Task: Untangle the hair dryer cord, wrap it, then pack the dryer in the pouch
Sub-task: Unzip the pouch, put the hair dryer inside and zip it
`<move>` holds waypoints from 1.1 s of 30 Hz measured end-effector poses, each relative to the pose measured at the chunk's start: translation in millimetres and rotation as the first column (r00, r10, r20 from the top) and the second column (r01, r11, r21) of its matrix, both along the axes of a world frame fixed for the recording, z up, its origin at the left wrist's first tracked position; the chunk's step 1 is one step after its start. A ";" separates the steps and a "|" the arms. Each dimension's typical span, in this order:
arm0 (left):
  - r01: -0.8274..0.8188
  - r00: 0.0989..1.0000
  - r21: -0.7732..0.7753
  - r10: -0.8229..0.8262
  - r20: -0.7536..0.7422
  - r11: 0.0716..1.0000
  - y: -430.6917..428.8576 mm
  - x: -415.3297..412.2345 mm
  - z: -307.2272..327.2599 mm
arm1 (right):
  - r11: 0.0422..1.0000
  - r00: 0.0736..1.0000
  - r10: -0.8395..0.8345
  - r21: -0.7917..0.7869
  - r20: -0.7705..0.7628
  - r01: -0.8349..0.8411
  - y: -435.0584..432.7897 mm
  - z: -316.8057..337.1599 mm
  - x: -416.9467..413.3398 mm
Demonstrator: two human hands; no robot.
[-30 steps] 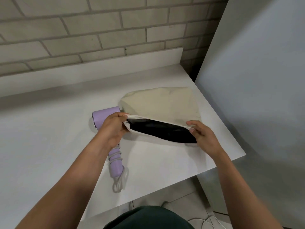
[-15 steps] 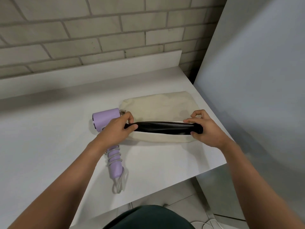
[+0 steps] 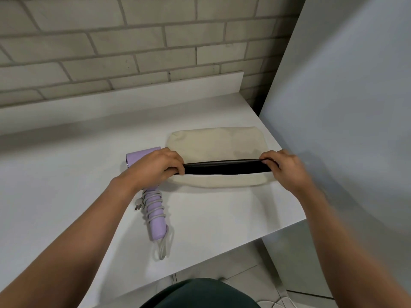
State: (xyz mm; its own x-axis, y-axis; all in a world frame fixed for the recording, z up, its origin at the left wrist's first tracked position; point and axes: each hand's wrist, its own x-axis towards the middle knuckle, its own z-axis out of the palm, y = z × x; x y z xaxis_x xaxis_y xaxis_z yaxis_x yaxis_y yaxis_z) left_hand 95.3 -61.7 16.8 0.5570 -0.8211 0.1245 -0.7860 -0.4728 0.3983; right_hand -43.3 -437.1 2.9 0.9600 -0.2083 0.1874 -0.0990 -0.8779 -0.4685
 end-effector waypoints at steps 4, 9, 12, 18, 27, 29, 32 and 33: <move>-0.045 0.992 0.116 0.058 -0.114 0.992 0.2 10.0 8.2 | 0.990 0.999 -0.010 -0.138 -0.053 0.002 10.5 -11.1 -2.0; -0.066 0.989 0.127 0.081 -0.122 0.990 -4.2 14.5 14.5 | 0.945 0.942 -0.019 -0.315 -0.335 -0.093 34.0 -18.9 -6.1; -0.110 0.988 0.096 0.119 -0.094 0.989 -4.0 18.1 14.7 | 0.985 0.999 0.004 -0.171 0.039 0.003 79.9 -3.9 -12.1; -0.094 0.992 0.050 0.098 -0.077 0.994 -1.6 24.2 20.7 | 0.862 0.891 0.361 0.464 -0.276 -0.206 214.8 18.5 2.9; -0.022 0.997 0.078 0.028 -0.079 0.997 -0.4 35.2 21.0 | 0.827 0.862 0.263 0.562 -0.434 0.031 292.4 -16.0 60.4; -0.012 0.996 0.073 0.018 -0.083 0.997 0.2 37.3 21.8 | 0.855 0.871 0.211 0.515 -0.443 0.054 294.4 -22.8 64.5; -0.002 0.996 0.062 0.007 -0.085 0.998 -0.6 41.8 20.7 | 0.836 0.878 0.160 0.535 -0.451 0.122 291.9 -23.1 67.6; 0.000 0.996 0.062 0.005 -0.089 0.998 -1.3 43.5 20.5 | 0.824 0.883 0.146 0.548 -0.446 0.141 291.4 -23.0 67.5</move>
